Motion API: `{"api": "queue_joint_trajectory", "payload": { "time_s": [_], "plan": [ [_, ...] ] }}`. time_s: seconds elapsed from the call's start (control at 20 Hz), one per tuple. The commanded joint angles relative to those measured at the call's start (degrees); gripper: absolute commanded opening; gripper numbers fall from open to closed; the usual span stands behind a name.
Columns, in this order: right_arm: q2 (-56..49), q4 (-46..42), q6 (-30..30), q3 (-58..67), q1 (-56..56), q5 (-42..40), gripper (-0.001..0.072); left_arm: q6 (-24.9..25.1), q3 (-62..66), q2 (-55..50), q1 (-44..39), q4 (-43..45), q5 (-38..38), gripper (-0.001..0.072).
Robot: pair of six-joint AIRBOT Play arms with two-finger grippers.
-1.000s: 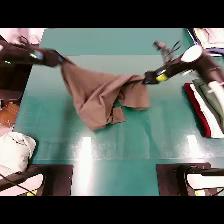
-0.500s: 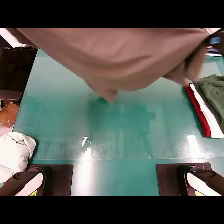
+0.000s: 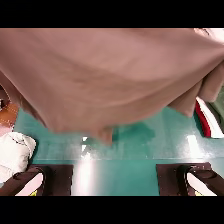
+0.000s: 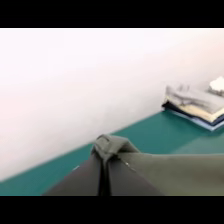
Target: Fold the shirts.
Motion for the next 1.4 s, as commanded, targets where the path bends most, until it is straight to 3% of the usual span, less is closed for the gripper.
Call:
{"api": "queue_joint_trajectory", "payload": {
  "time_s": [0.0, 0.2, 0.5, 0.55, 0.6, 0.65, 0.7, 0.8, 0.9, 1.05, 1.2, 1.35],
  "plan": [
    [-6.6, 1.68, 2.58, -3.17, -0.02, 6.69, 0.0017, -2.32, -5.75, -8.09, 0.04, 0.11, -4.37, 0.0023],
    [-15.06, 2.91, 1.86, -16.06, 0.09, -1.68, 0.0017, -5.68, -6.78, -26.29, -0.13, 0.0, -15.52, 0.0024],
    [-24.79, 3.08, 1.03, -26.16, 0.09, -28.65, 0.0019, -8.2, -6.78, -44.28, -0.11, -0.04, -14.16, 0.0028],
    [-26.12, 3.08, 1.03, -25.68, 0.09, -31.45, 0.0023, -8.74, -6.78, -44.87, -0.11, 0.13, -12.98, 0.0185],
    [-27.17, 3.1, 1.03, -24.9, 0.09, -32.92, 0.0092, -8.83, -6.78, -44.98, -0.11, 0.22, -12.02, 0.0522],
    [-28.24, 3.06, 1.01, -23.34, 0.09, -32.87, 0.0381, -9.29, -6.62, -44.87, -0.07, 0.33, -11.56, 0.0611],
    [-29.03, 3.02, 1.01, -21.35, -0.31, -31.82, 0.0511, -9.22, -6.47, -44.7, 0.24, 0.37, -12.09, 0.0608],
    [-29.27, 2.93, 0.52, -17.18, -1.88, -28.0, 0.0501, -9.25, -6.49, -44.0, 1.33, 0.63, -15.58, 0.0608],
    [-27.23, 3.06, -3.98, -15.32, -3.54, -23.3, 0.0436, -9.22, -6.49, -43.52, 3.34, 1.44, -21.97, 0.0607],
    [-22.95, 3.08, -6.69, -15.61, -6.16, -15.54, 0.0436, -9.51, -8.02, -43.34, 5.57, 1.88, -27.32, 0.0607],
    [-16.85, 3.06, -7.65, -21.07, -7.06, -13.86, 0.0434, -9.18, -17.75, -39.34, 5.77, 2.29, -26.36, 0.0605],
    [-10.21, 3.13, -7.82, -29.2, -7.52, -15.1, 0.0432, -8.11, -36.24, -29.79, 5.79, 4.09, -19.08, 0.0605]
  ]
}}
